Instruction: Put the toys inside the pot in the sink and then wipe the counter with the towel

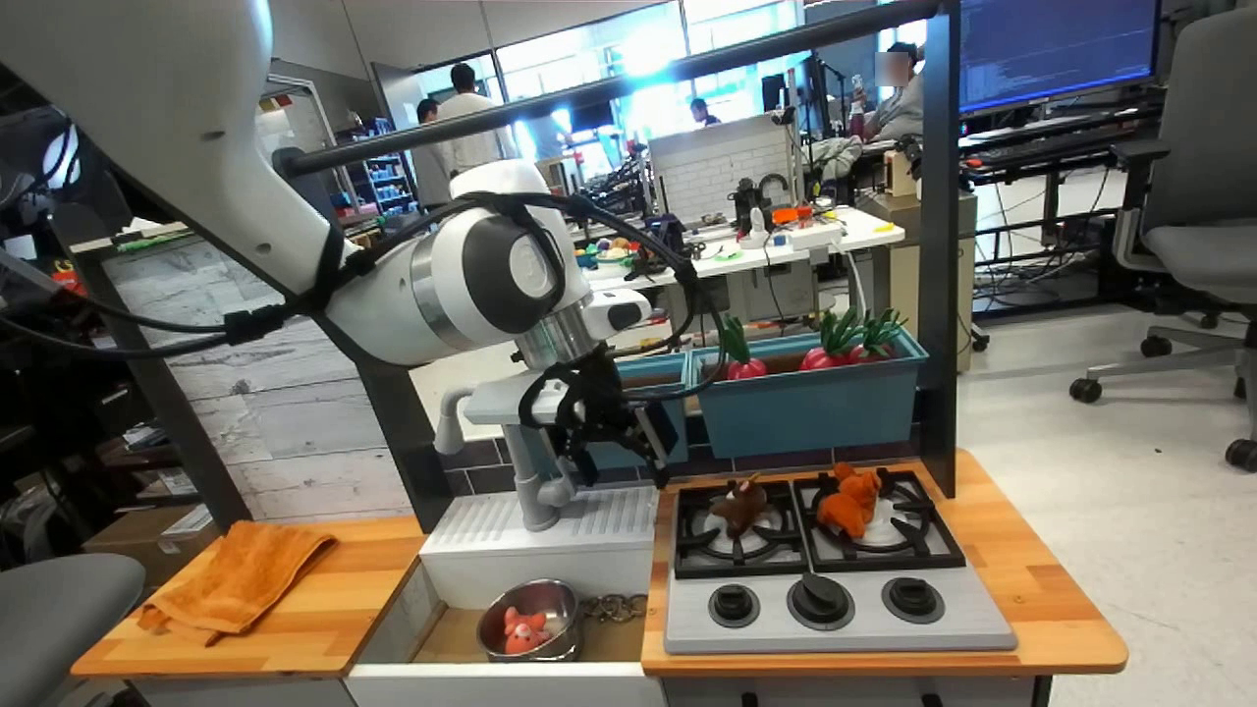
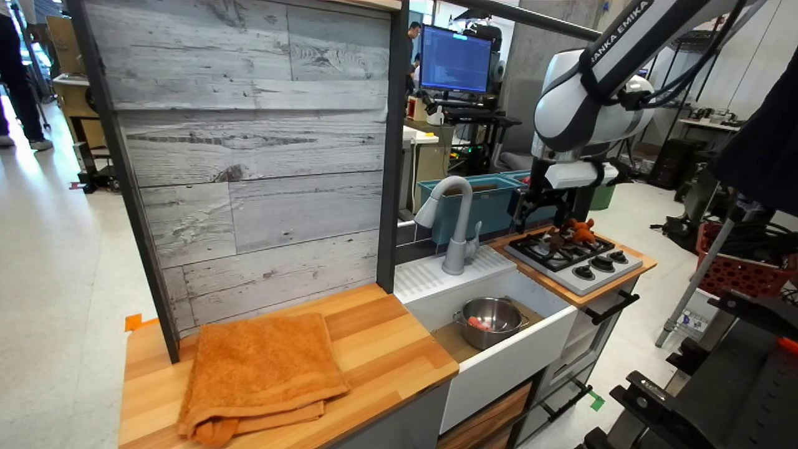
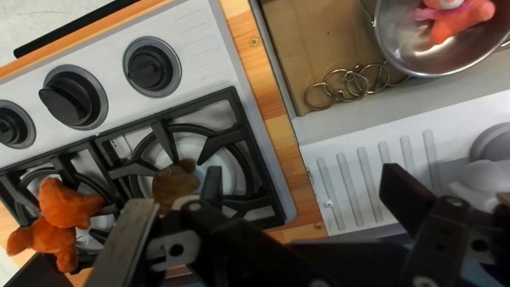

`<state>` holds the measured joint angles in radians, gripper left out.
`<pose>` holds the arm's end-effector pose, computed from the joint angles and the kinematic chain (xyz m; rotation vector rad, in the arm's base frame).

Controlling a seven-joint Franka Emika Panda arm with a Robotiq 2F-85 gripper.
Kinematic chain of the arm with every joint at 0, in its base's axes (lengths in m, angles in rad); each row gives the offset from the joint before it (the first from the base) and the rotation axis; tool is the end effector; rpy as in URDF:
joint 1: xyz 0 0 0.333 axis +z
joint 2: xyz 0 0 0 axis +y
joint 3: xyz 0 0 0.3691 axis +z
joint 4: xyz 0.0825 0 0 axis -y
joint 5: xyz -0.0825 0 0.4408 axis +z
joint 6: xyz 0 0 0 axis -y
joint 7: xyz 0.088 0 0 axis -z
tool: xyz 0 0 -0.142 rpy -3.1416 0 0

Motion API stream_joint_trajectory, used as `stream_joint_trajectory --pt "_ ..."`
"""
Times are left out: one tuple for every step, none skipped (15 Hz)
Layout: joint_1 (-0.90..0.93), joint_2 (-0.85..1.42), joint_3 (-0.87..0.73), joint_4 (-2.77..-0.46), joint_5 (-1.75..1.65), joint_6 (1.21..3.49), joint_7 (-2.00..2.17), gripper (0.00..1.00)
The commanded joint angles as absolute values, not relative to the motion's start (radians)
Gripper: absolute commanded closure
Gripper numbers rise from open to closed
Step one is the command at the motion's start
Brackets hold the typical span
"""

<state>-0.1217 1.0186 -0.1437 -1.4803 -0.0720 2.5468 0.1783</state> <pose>0.7611 -0.1918 0.0214 2.9397 -0.4652 0.0706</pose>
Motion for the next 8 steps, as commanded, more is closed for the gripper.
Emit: stream_joint_trajectory --pt "-0.128 1.14 -0.183 -1.277 -0.029 2.477 0.25 0.0" --pt "-0.13 1.165 -0.194 -1.233 -0.026 2.455 0.275 0.0" --pt "-0.134 1.196 -0.204 -1.183 -0.023 2.442 0.297 0.0" --pt "-0.135 1.224 -0.218 -1.135 -0.021 2.419 0.322 0.0" --pt "-0.137 1.251 -0.229 -1.089 -0.021 2.397 0.346 0.0" --pt "-0.141 1.274 -0.238 -1.049 -0.023 2.37 0.365 0.0" --pt "-0.146 1.3 -0.246 -1.008 -0.025 2.342 0.385 0.0" --pt "-0.151 1.323 -0.251 -0.967 -0.025 2.31 0.405 0.0"
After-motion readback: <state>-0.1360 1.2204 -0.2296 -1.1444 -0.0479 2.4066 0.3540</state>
